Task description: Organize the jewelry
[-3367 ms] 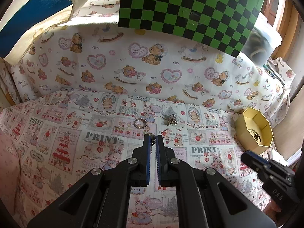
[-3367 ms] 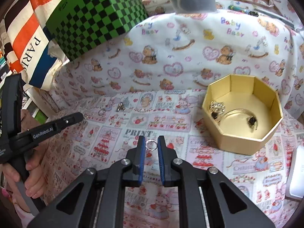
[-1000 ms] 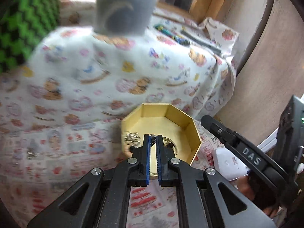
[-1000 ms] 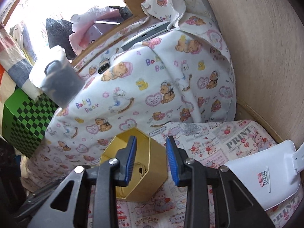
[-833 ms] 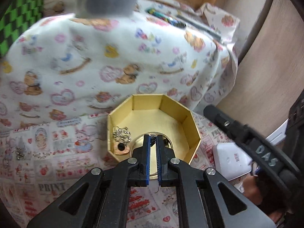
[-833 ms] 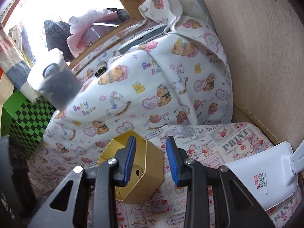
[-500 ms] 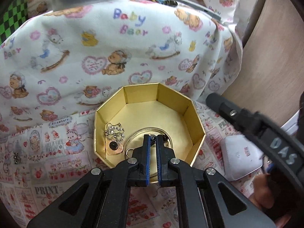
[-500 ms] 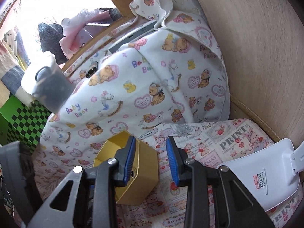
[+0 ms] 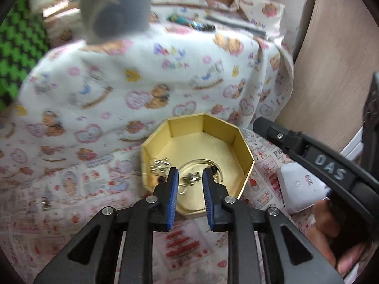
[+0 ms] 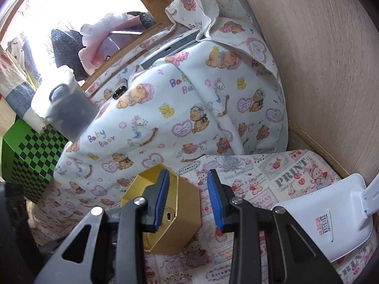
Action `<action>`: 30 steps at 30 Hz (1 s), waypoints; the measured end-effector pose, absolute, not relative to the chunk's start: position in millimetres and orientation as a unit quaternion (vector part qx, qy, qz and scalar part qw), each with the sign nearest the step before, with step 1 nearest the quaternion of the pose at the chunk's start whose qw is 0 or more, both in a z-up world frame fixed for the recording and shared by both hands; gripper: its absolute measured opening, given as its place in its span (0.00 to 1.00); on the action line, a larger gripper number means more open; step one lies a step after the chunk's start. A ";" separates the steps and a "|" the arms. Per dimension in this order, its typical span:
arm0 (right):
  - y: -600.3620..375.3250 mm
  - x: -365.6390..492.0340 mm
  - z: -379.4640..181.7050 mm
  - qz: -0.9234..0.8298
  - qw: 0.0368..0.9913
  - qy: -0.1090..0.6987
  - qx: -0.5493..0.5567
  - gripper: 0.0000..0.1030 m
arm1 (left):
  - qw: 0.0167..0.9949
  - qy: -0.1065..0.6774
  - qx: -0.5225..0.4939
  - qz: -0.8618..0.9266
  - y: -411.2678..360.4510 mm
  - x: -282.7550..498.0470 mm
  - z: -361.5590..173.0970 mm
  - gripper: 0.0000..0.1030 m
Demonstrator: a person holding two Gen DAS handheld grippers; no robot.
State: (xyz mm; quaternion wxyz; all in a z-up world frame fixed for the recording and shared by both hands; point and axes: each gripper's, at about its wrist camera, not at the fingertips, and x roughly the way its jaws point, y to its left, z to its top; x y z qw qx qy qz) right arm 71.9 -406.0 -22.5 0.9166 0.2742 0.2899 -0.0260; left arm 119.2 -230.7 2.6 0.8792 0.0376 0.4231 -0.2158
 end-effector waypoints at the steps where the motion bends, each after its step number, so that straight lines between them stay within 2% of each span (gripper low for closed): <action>1: -405.2 71.9 -22.3 -0.026 0.917 0.290 0.272 0.30 | 0.883 0.416 0.035 -0.213 -224.2 115.8 7.7 0.19; 5: -396.9 68.5 -16.8 -0.032 0.925 0.282 0.251 0.30 | 0.906 0.376 0.037 -0.193 -195.6 96.9 26.4 0.26; 15: -357.6 62.6 -5.6 0.023 0.947 0.268 0.179 0.30 | 0.944 0.303 -0.002 -0.130 -120.8 56.4 43.3 0.27; 18: -345.6 61.5 -6.1 0.028 0.951 0.266 0.154 0.34 | 0.948 0.295 -0.014 -0.121 -104.5 50.8 37.2 0.32; 26: -319.3 66.9 -15.7 0.035 0.954 0.281 0.100 0.39 | 0.949 0.307 -0.004 -0.071 -84.4 64.5 5.7 0.32; 28: -317.7 67.0 -16.6 0.039 0.954 0.281 0.099 0.49 | 0.948 0.310 -0.018 -0.068 -74.7 66.3 4.5 0.32; 30: -316.9 66.3 -17.6 0.031 0.956 0.275 0.099 0.53 | 0.948 0.312 -0.028 -0.062 -65.2 66.9 2.9 0.36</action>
